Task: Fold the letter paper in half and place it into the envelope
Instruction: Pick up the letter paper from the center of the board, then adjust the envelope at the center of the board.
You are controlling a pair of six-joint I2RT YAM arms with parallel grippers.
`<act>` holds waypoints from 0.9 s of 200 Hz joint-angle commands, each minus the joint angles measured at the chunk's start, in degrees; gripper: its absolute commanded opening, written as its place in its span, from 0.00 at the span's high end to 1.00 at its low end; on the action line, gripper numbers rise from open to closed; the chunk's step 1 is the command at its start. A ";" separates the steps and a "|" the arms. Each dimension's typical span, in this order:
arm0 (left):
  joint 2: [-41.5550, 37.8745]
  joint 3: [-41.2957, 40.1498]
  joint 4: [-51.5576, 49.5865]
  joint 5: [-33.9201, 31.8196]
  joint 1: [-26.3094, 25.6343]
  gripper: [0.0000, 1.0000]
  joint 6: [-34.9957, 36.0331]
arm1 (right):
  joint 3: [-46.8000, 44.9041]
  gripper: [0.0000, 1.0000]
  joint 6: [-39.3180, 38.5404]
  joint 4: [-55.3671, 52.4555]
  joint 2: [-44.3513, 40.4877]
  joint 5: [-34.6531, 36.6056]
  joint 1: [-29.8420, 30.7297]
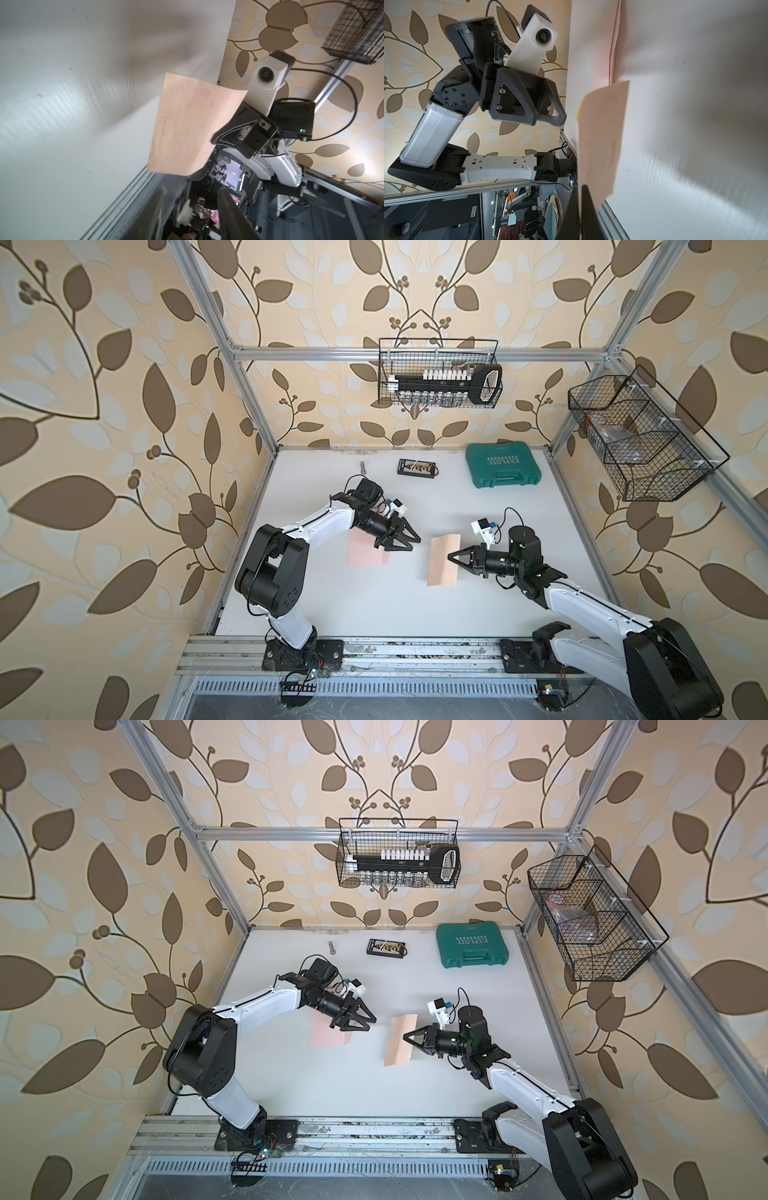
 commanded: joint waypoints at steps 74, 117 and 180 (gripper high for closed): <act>-1.30 24.27 -27.49 -53.74 -0.50 0.18 28.45 | 10.96 1.00 -14.58 -22.63 -0.82 2.08 -0.44; 12.50 37.73 -37.78 -64.68 -11.82 0.09 23.30 | 20.55 1.00 -24.33 -39.43 0.96 5.69 -0.40; 28.06 48.09 -46.43 -72.28 -17.79 0.26 21.49 | 21.76 1.00 -26.81 -43.48 -0.79 6.50 -0.57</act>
